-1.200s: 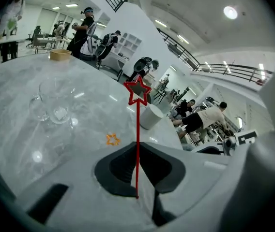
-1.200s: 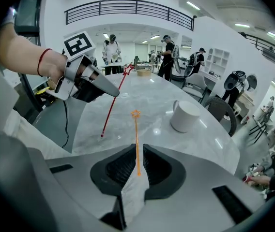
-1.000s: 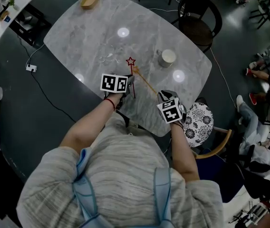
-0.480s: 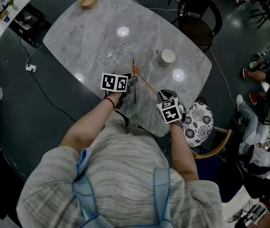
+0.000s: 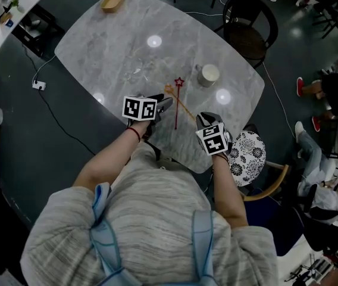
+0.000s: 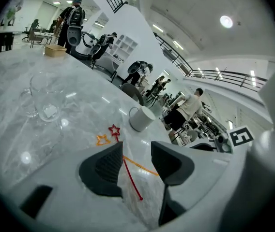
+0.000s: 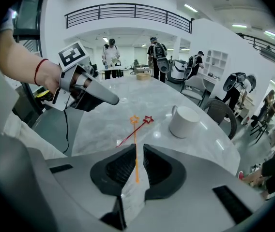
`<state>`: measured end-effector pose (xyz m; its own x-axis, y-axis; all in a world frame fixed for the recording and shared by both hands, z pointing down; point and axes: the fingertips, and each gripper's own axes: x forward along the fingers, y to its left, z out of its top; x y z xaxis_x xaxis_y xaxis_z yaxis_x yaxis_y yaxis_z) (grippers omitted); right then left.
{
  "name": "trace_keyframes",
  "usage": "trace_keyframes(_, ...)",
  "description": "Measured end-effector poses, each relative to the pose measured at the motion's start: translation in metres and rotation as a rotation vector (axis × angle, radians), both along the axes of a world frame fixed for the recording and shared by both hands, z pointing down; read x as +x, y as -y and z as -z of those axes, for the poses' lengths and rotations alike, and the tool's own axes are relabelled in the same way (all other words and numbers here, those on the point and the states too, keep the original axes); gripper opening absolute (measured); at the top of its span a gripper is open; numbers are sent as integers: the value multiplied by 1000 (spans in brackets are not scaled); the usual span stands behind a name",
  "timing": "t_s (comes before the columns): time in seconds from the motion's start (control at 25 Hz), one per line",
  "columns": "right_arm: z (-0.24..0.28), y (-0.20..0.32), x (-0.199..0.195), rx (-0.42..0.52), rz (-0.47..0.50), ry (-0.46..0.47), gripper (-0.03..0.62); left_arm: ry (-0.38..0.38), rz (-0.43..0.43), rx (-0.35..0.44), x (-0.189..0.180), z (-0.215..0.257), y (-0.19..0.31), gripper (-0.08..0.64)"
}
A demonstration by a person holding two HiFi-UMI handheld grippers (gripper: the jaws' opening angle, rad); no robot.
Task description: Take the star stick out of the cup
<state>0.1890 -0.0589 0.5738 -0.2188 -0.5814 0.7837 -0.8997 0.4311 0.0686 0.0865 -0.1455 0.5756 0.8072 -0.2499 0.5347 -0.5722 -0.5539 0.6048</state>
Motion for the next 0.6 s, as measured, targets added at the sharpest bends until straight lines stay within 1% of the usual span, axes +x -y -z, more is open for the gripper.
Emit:
trace_keyframes(0.16,8,5,-4,24,21,5,21,-67,7,20,-3,17,-3,184)
trace_keyframes(0.28,16,4,-6,26,25,31,21,-122,4,41,-6,32,-6,184)
trace_keyframes(0.4,32,2,-6,49,47,63,21,-186,-6,66,-11,52,-12,183)
trace_keyframes(0.48,44,-1,-4,73,41,100,21,-227,-11,92,-17,66,-17,168)
trace_keyframes(0.6,63,-6,-5,118,15,165,21,-276,-28,142,-25,87,-31,124)
